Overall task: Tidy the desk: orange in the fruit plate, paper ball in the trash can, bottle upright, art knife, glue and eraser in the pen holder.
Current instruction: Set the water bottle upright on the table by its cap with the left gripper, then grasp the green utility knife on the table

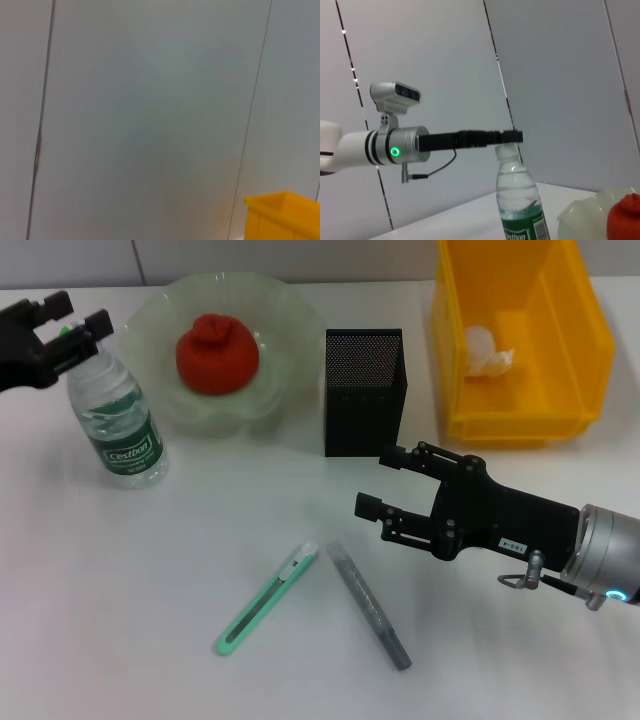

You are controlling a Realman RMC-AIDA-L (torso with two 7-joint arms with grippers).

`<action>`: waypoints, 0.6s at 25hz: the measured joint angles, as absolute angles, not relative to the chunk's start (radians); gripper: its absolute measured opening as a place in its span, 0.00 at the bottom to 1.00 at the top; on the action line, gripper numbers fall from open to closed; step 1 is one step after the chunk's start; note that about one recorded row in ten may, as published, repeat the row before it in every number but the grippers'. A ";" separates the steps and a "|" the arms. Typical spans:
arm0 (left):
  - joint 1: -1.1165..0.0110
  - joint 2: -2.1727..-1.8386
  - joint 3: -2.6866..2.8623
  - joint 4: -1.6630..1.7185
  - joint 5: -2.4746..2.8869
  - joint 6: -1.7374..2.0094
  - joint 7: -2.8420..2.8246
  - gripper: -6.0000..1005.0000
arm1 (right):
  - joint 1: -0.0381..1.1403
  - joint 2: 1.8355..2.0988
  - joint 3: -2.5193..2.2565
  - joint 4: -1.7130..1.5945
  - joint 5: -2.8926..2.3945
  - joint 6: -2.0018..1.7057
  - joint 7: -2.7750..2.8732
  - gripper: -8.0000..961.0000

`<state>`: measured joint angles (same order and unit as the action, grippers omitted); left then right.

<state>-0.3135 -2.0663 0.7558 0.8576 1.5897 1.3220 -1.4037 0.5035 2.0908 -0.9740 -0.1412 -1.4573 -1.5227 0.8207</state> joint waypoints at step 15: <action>-0.317 -2.065 0.747 0.927 1.492 1.582 -1.401 0.78 | 0.512 2.091 -0.974 -0.141 -1.452 -1.520 0.821 0.76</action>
<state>-0.3166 -2.0650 0.7472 0.9273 1.4923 1.5823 -1.4009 0.5120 2.0908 -0.9740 -0.1411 -1.4517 -1.5200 0.8207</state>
